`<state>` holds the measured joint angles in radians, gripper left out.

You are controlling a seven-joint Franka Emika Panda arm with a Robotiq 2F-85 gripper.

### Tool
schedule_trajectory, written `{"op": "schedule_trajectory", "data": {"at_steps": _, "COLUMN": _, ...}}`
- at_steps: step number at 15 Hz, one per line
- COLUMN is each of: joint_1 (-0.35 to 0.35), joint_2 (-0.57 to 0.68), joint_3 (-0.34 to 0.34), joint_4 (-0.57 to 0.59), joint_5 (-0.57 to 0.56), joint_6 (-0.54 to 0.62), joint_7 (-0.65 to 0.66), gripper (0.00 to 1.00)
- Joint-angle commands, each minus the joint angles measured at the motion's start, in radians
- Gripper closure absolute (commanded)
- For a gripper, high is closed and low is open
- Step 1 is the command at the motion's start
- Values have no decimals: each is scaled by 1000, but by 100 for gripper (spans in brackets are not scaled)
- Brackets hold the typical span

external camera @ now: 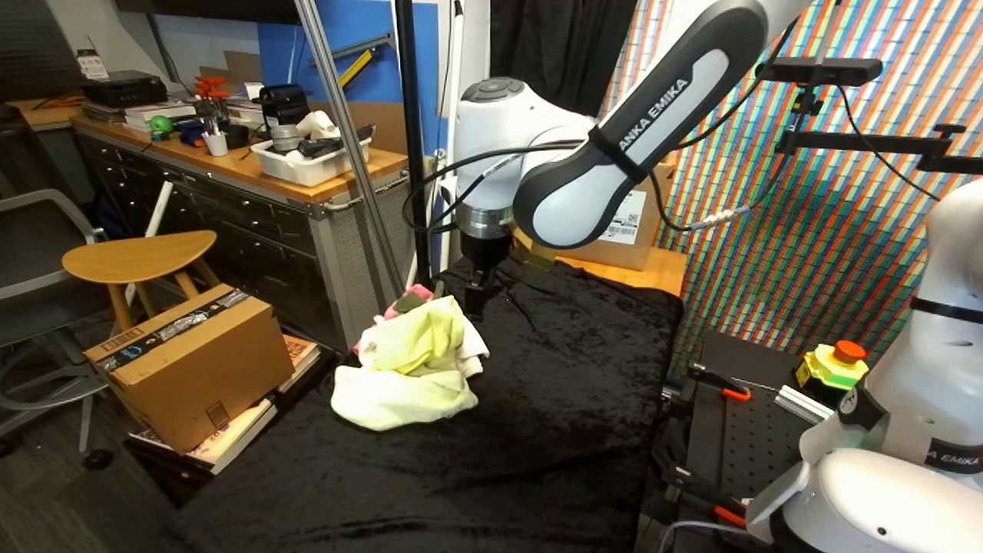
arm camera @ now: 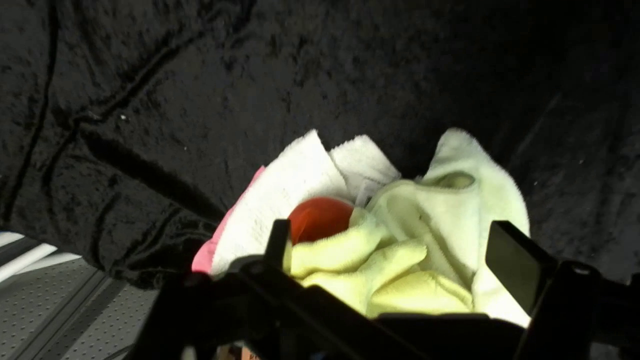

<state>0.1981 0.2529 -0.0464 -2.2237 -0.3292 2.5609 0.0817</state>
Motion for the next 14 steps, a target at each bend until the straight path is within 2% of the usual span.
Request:
{"op": "schedule_trajectory", "data": {"at_steps": 1, "joint_1": -74, "joint_2": -201, "joint_3": 75, "joint_4": -159, "joint_5": 117, "joint_6": -118, "joint_7": -182, "gripper": 0}}
{"op": "schedule_trajectory", "data": {"at_steps": 4, "joint_1": -95, "joint_2": -342, "joint_3": 88, "joint_4": -254, "joint_5": 177, "joint_6": -235, "joint_7": -298, "gripper": 0}}
{"op": "schedule_trajectory", "data": {"at_steps": 8, "joint_1": -100, "joint_2": -517, "joint_3": 71, "joint_4": -354, "joint_5": 191, "joint_6": -350, "joint_7": -386, "gripper": 0}}
{"op": "schedule_trajectory", "data": {"at_steps": 14, "joint_1": -94, "joint_2": -789, "joint_3": 19, "joint_4": -499, "joint_5": 217, "joint_6": -333, "joint_7": -430, "gripper": 0}}
